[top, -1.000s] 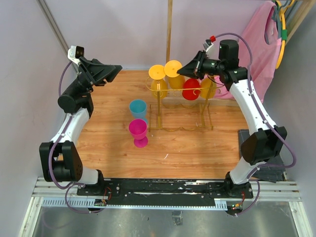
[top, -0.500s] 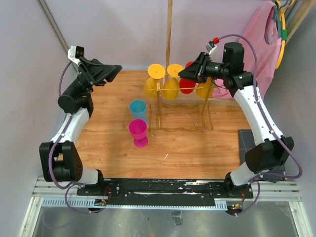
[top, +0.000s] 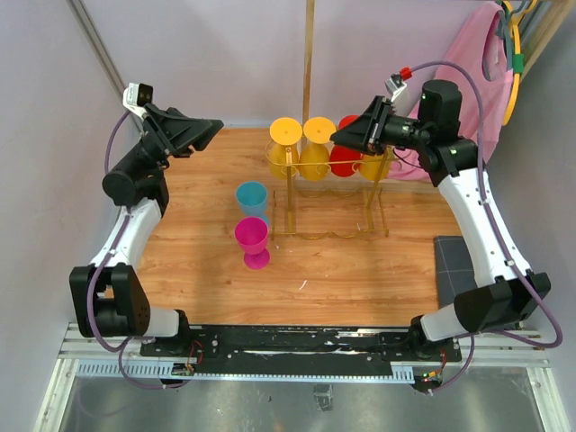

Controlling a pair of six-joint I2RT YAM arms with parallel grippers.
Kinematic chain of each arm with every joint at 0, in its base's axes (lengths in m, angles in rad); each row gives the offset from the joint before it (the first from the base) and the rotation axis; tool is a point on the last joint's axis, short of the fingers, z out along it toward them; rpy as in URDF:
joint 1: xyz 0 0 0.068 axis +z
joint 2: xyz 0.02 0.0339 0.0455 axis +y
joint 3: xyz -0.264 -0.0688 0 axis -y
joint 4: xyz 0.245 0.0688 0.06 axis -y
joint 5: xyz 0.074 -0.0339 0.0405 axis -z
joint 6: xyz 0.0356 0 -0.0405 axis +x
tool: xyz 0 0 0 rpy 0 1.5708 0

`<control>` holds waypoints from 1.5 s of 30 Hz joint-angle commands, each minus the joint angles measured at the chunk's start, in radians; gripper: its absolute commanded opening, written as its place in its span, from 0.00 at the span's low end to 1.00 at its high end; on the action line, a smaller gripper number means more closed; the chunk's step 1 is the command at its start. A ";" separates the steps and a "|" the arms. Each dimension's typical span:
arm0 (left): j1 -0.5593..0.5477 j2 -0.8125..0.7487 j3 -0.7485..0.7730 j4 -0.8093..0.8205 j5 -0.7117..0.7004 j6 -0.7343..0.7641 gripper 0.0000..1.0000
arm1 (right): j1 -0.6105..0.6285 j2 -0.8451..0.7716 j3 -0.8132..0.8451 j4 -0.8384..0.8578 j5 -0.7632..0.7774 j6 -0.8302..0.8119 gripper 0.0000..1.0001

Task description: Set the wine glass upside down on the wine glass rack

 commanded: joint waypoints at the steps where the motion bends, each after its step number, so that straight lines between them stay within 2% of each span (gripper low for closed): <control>1: 0.010 -0.059 0.000 -0.164 0.066 0.151 0.49 | 0.013 -0.087 -0.006 -0.026 0.018 -0.043 0.31; 4: 0.010 -0.111 0.020 -0.503 0.104 0.406 0.49 | 0.014 -0.131 -0.013 -0.041 0.029 -0.067 0.33; 6: 0.010 -0.150 0.067 -0.860 0.095 0.662 0.49 | 0.011 -0.162 -0.030 -0.043 0.036 -0.078 0.34; 10: 0.009 -0.166 0.221 -1.584 -0.106 1.253 0.49 | 0.008 -0.232 -0.078 -0.043 0.050 -0.104 0.36; 12: 0.007 -0.157 0.254 -1.766 -0.209 1.394 0.49 | 0.007 -0.261 -0.099 -0.043 0.062 -0.117 0.37; 15: -0.026 -0.147 0.248 -1.915 -0.369 1.524 0.49 | 0.006 -0.289 -0.119 -0.043 0.071 -0.133 0.38; 20: -0.148 -0.118 0.215 -2.055 -0.637 1.653 0.49 | 0.004 -0.305 -0.145 -0.044 0.069 -0.148 0.38; 28: -0.281 -0.063 0.196 -2.117 -0.844 1.711 0.49 | 0.003 -0.314 -0.179 -0.043 0.079 -0.161 0.39; 35: -0.369 -0.012 0.213 -2.122 -0.895 1.702 0.49 | 0.000 -0.307 -0.179 -0.042 0.082 -0.168 0.39; 45: -0.405 0.059 0.240 -2.121 -0.952 1.701 0.48 | -0.006 -0.303 -0.168 -0.041 0.077 -0.169 0.39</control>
